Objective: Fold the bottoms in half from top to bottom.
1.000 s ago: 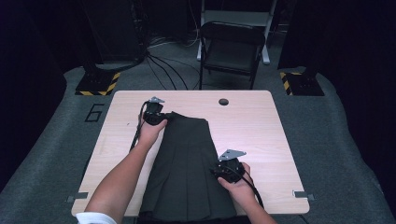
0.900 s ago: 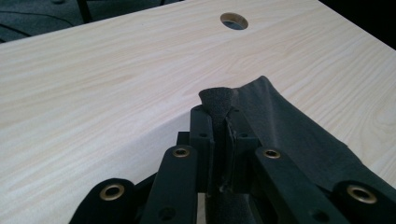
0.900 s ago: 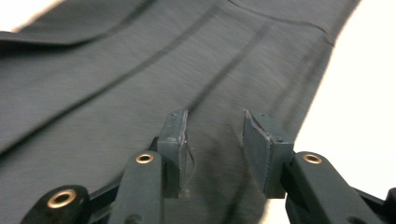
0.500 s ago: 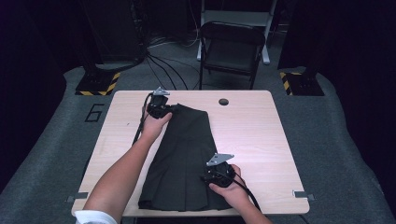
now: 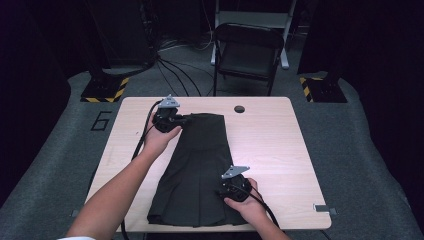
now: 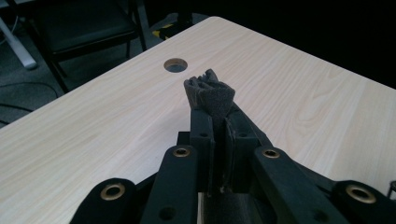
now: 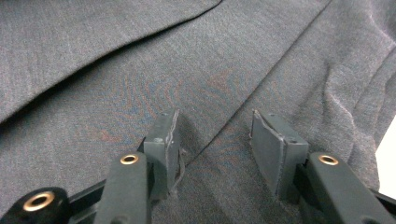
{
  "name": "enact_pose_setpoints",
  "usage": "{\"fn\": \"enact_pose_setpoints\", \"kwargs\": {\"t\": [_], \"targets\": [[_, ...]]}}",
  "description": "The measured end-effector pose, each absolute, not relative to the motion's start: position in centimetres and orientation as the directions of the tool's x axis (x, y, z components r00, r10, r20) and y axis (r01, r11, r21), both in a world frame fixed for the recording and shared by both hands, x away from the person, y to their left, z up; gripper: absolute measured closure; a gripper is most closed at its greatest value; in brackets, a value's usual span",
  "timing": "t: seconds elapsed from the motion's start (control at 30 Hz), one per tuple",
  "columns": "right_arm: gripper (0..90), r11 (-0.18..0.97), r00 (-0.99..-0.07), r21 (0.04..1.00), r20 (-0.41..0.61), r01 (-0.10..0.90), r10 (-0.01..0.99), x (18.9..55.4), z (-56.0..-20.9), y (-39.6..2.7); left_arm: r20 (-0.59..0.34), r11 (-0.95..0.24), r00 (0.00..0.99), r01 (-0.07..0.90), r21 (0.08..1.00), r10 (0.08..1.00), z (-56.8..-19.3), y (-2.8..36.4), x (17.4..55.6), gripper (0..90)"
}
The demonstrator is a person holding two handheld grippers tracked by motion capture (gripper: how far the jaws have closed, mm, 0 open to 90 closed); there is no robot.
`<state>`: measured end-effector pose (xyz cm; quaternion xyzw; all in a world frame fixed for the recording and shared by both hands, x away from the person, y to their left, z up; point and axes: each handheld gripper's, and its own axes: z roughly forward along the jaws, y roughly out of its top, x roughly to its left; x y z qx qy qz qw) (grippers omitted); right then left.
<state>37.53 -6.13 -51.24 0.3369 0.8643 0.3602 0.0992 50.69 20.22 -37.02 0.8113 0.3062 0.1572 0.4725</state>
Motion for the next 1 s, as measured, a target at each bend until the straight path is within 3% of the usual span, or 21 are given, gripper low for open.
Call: {"fn": "enact_pose_setpoints", "kwargs": {"t": [1.0], "targets": [[55.1,0.529,-0.754,0.680,0.054,0.508,0.654,37.1,-51.3,-6.0,-0.054,-0.342,0.815,0.301,0.890,0.576,-37.4,24.5,42.5,84.2]]}}
